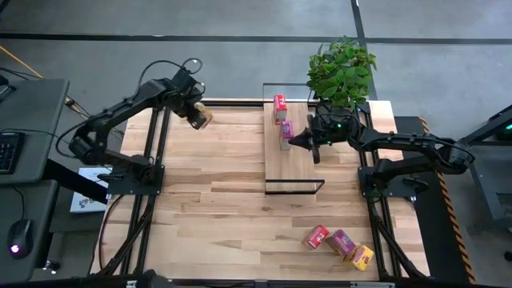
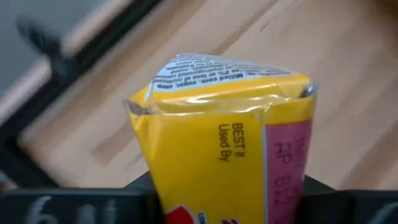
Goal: Stack cereal on shelf
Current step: Put the top yellow cereal box on the shelf
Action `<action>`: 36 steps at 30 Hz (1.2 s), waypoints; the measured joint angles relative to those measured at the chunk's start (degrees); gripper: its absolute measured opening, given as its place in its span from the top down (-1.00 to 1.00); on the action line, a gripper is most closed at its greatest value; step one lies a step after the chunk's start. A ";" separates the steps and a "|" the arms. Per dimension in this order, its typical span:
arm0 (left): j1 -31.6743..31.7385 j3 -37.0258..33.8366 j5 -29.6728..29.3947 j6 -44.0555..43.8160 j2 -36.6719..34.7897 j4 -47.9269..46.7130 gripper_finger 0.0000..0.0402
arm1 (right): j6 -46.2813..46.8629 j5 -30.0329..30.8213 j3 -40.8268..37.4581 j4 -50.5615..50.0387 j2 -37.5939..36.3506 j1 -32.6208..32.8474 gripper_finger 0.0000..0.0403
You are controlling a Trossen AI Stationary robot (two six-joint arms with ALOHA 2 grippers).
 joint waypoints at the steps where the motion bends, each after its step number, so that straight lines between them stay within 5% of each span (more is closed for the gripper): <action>1: -1.44 1.06 0.00 -0.14 -0.94 0.12 0.45 | 0.75 0.10 0.39 1.08 0.00 0.70 0.96; 6: -10.72 6.75 0.03 -1.75 -2.34 0.10 0.51 | -2.84 3.57 7.11 -2.07 0.22 4.76 0.61; 13: -24.37 14.70 -0.86 -1.98 -0.20 2.43 0.49 | -11.71 18.05 20.54 -16.32 4.33 10.11 -0.29; 18: -31.36 17.02 -3.91 0.55 1.25 6.63 0.49 | -14.62 17.38 28.15 -23.96 9.04 10.55 -0.73; 36: -37.55 17.00 -6.28 8.42 6.80 17.95 0.46 | -16.90 15.05 36.33 -24.86 20.34 10.70 -0.77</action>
